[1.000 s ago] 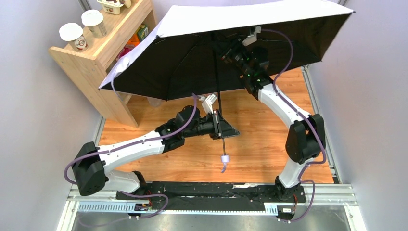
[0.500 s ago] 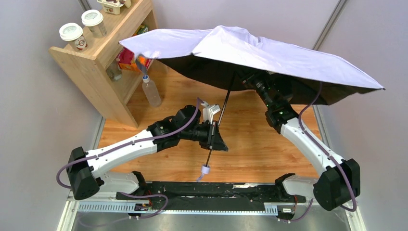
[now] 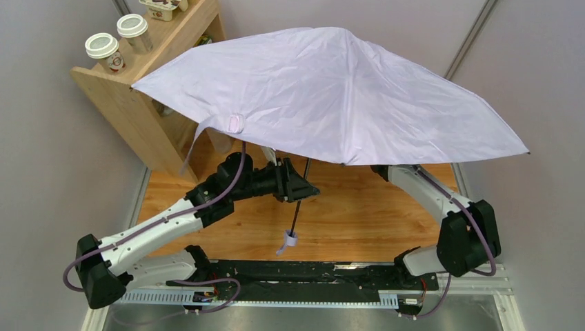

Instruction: Put away the umbrella

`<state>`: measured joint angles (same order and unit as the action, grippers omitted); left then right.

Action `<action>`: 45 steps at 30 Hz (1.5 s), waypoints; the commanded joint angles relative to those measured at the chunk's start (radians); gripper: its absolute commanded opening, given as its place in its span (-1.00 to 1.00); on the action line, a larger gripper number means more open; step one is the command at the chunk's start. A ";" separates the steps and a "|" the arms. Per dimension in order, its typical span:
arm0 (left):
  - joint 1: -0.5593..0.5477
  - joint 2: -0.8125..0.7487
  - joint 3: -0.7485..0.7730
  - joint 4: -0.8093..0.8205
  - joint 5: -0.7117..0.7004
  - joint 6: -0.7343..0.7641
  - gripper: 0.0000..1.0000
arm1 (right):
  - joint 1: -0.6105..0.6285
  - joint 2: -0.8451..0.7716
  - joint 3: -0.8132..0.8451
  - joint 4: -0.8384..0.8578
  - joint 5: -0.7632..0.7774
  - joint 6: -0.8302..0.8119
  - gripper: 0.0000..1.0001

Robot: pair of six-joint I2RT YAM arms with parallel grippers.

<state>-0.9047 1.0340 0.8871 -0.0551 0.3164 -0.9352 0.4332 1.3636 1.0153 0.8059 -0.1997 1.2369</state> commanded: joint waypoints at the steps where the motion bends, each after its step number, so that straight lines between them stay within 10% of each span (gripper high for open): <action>1: -0.013 -0.015 -0.091 0.196 0.082 -0.074 0.19 | -0.014 0.077 0.136 0.288 0.037 0.188 -1.00; 7: -0.017 -0.081 -0.229 0.454 0.105 -0.145 0.10 | -0.021 0.187 0.241 0.381 0.026 0.296 -1.00; 10: -0.017 -0.107 -0.150 0.297 0.058 -0.046 -0.82 | -0.024 0.178 0.226 0.358 0.013 0.292 -1.00; 12: -0.017 -0.117 -0.079 0.142 0.001 0.031 -1.00 | -0.028 0.154 0.198 0.307 -0.004 0.285 -1.00; 27: 0.015 0.075 0.291 -0.135 -0.181 0.174 -1.00 | 0.056 0.143 0.133 0.078 -0.345 0.159 -1.00; 32: 0.023 0.071 0.348 -0.193 -0.198 0.216 -1.00 | 0.188 -0.067 -0.167 0.053 -0.229 0.041 -1.00; 45: 0.021 0.049 0.280 -0.186 -0.252 0.171 -1.00 | 0.205 -0.014 -0.207 0.191 -0.149 0.082 -1.00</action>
<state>-0.9218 1.1069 1.1156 -0.4747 0.2211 -0.7929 0.5468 1.3571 0.8719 0.8757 -0.1505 1.3251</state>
